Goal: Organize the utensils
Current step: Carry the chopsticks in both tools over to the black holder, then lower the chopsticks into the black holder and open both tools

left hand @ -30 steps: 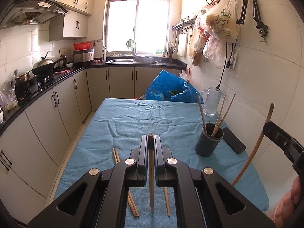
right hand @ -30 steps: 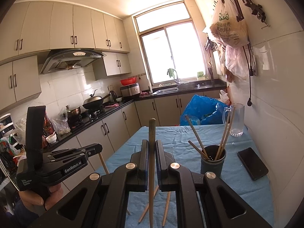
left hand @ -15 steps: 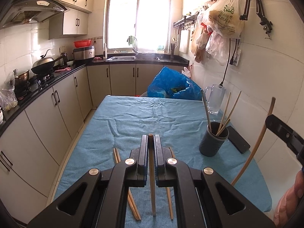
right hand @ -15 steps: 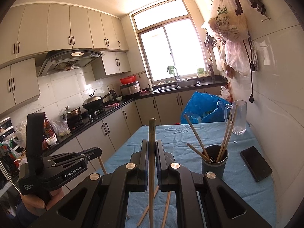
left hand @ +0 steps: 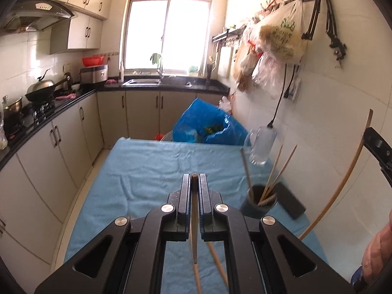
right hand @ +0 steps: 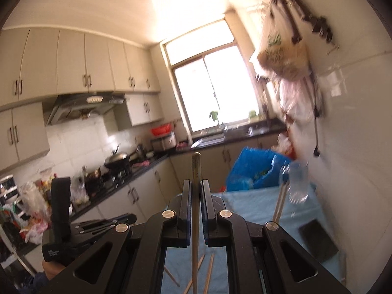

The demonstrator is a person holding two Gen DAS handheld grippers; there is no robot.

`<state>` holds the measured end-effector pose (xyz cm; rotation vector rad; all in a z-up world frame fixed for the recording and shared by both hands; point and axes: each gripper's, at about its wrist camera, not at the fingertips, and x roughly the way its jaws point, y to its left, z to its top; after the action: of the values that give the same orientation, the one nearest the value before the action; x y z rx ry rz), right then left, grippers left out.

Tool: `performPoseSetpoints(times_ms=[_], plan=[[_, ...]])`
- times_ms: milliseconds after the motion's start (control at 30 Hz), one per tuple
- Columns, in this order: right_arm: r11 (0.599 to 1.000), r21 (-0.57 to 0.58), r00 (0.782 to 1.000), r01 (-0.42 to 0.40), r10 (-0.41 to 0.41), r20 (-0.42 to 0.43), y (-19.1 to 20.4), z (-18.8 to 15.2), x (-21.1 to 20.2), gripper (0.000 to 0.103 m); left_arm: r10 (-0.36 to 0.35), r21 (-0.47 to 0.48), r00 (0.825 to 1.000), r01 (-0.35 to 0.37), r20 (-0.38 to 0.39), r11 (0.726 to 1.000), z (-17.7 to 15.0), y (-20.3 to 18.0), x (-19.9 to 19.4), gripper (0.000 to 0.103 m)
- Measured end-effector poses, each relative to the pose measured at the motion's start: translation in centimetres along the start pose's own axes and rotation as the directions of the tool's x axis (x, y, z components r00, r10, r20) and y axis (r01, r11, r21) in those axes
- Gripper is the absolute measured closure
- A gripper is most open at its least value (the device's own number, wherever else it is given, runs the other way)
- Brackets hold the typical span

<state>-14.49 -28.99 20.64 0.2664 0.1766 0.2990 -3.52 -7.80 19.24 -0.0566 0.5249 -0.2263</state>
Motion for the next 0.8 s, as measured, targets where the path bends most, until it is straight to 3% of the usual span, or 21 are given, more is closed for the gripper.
performPoseSetpoints(times_ms=[367,800], plan=[[0.986,-0.008,0.981,0.165,-0.163,0.107,-3.7,4.2,1.0,0.095,-0.069,0.052,0.996,0.065,0.065,0.997,6.5,-4.3,1.1,0.098],[0.969,0.042,0.968,0.242,-0.244,0.055,-9.6,4.0,6.5,0.095,-0.185,0.01,0.98,0.185,0.078,0.983,11.7,-8.2,6.7,0.098]])
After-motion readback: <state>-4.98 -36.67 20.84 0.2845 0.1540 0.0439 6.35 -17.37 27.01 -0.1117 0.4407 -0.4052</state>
